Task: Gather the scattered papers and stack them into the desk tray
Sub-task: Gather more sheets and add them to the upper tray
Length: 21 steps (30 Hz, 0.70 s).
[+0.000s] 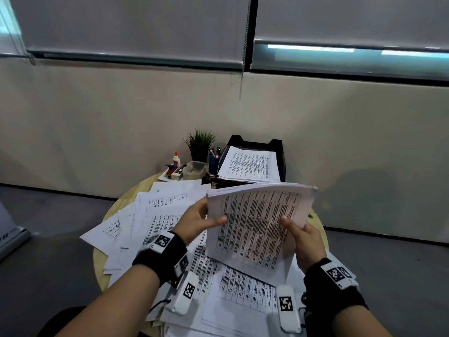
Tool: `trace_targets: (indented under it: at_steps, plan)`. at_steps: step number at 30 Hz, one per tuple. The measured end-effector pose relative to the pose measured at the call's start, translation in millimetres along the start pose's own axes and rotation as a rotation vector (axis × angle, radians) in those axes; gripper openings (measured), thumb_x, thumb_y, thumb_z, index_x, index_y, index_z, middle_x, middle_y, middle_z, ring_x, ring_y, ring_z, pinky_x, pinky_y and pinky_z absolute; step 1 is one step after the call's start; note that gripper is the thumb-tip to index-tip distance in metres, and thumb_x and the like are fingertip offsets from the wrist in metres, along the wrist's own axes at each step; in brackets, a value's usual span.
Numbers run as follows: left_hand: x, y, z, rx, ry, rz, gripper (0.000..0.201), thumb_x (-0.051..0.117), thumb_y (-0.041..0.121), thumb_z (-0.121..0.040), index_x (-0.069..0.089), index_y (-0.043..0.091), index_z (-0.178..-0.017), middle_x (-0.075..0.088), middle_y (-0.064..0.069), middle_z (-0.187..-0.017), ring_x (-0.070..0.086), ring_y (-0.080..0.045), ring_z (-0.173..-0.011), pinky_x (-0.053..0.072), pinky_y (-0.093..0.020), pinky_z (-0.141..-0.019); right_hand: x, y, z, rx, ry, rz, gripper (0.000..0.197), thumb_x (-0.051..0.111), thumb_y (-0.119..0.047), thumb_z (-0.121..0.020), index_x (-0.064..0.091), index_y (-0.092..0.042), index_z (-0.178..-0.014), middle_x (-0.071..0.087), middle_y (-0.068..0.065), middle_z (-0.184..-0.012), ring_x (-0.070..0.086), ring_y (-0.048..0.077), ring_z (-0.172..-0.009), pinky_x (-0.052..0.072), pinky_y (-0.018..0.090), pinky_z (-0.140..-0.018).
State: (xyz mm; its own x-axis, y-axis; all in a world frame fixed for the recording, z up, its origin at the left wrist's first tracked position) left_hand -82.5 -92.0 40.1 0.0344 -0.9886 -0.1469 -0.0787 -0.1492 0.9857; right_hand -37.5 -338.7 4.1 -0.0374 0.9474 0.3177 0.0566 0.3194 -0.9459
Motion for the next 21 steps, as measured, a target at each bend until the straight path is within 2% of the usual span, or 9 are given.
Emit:
trace_targets:
  at_steps: [2, 4, 6, 10, 12, 15, 16, 19, 21]
  plan:
    - [1, -19, -5, -0.038, 0.073, -0.004, 0.033, 0.069, 0.005, -0.080, 0.059, 0.022, -0.105, 0.067, 0.005, -0.106, 0.063, -0.012, -0.103, 0.049, -0.038, -0.098, 3, -4, 0, -0.021, -0.014, 0.020, 0.021, 0.068, -0.017, -0.080, 0.069, -0.006, -0.097, 0.075, 0.009, -0.086, 0.071, 0.026, -0.082, 0.058, 0.029, -0.062]
    - [3, -30, -7, -0.038, 0.144, 0.015, 0.027, 0.065, 0.008, -0.085, 0.058, 0.016, -0.111, 0.066, 0.005, -0.105, 0.062, -0.012, -0.102, 0.045, -0.043, -0.101, 10, -10, 2, -0.043, -0.039, 0.038, 0.040, 0.077, -0.032, -0.065, 0.071, -0.009, -0.097, 0.075, 0.011, -0.092, 0.072, 0.025, -0.084, 0.058, 0.031, -0.067]
    - [5, -32, -7, -0.010, 0.213, 0.033, 0.027, 0.060, 0.011, -0.089, 0.057, 0.010, -0.117, 0.066, 0.002, -0.108, 0.061, -0.014, -0.103, 0.045, -0.042, -0.100, 16, -15, 4, -0.058, -0.049, 0.037, 0.042, 0.076, -0.031, -0.065, 0.072, -0.008, -0.099, 0.075, 0.012, -0.094, 0.072, 0.024, -0.086, 0.059, 0.035, -0.072]
    - [8, -44, 0, 0.002, 0.252, 0.065, 0.031, 0.060, 0.016, -0.090, 0.056, 0.008, -0.119, 0.067, -0.005, -0.113, 0.061, -0.020, -0.108, 0.047, -0.041, -0.097, 18, -8, 6, -0.053, -0.036, 0.067, 0.022, 0.064, -0.012, -0.082, 0.068, -0.006, -0.103, 0.075, 0.009, -0.094, 0.071, 0.022, -0.087, 0.058, 0.033, -0.073]
    - [12, -54, 5, -0.041, 0.233, 0.042, 0.027, 0.058, 0.017, -0.091, 0.056, 0.010, -0.117, 0.067, -0.001, -0.108, 0.061, -0.013, -0.101, 0.049, -0.036, -0.093, 14, 9, 10, -0.002, -0.002, 0.125, 0.018, 0.064, -0.011, -0.085, 0.067, -0.008, -0.103, 0.075, 0.007, -0.094, 0.070, 0.023, -0.089, 0.057, 0.034, -0.074]
    - [17, -63, 8, -0.066, 0.232, 0.000, 0.023, 0.051, 0.010, -0.095, 0.052, 0.012, -0.118, 0.061, 0.009, -0.098, 0.054, 0.003, -0.090, 0.049, -0.013, -0.077, 3, 41, 12, 0.140, 0.031, 0.242, 0.020, 0.063, -0.012, -0.087, 0.063, -0.009, -0.107, 0.073, 0.008, -0.099, 0.067, 0.024, -0.092, 0.051, 0.033, -0.071]
    - [17, -62, 7, -0.067, 0.243, 0.011, 0.023, 0.050, 0.007, -0.095, 0.051, 0.010, -0.118, 0.059, 0.008, -0.095, 0.054, 0.003, -0.088, 0.050, -0.014, -0.079, 0, 50, 13, 0.186, 0.039, 0.272, 0.020, 0.061, -0.010, -0.089, 0.062, -0.008, -0.109, 0.071, 0.010, -0.102, 0.066, 0.025, -0.093, 0.052, 0.035, -0.073]
    - [17, -56, -1, -0.068, 0.260, 0.008, 0.027, 0.050, 0.004, -0.094, 0.053, 0.008, -0.121, 0.059, -0.001, -0.102, 0.055, -0.011, -0.096, 0.045, -0.020, -0.081, -4, 57, 16, 0.226, 0.056, 0.358, 0.018, 0.056, -0.008, -0.091, 0.060, -0.007, -0.109, 0.068, 0.016, -0.105, 0.064, 0.032, -0.095, 0.051, 0.050, -0.088]
    - [15, -52, -7, -0.056, 0.256, -0.046, 0.024, 0.051, 0.006, -0.094, 0.054, 0.016, -0.116, 0.060, 0.000, -0.100, 0.055, -0.017, -0.097, 0.043, -0.021, -0.076, -1, 49, 18, 0.223, 0.050, 0.354, 0.018, 0.053, -0.008, -0.093, 0.060, -0.006, -0.110, 0.068, 0.015, -0.101, 0.063, 0.032, -0.093, 0.052, 0.049, -0.082]
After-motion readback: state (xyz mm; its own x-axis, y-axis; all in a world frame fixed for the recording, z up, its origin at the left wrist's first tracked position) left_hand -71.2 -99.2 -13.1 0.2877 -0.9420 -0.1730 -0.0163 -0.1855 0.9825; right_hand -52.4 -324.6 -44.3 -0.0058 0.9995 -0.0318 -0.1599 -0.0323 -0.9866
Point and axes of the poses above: each hand's wrist, its own z-axis away from the middle knuckle, its own x-axis out of the palm, y = z × x, the point moved 3 cm from there along -z, towards the middle knuckle
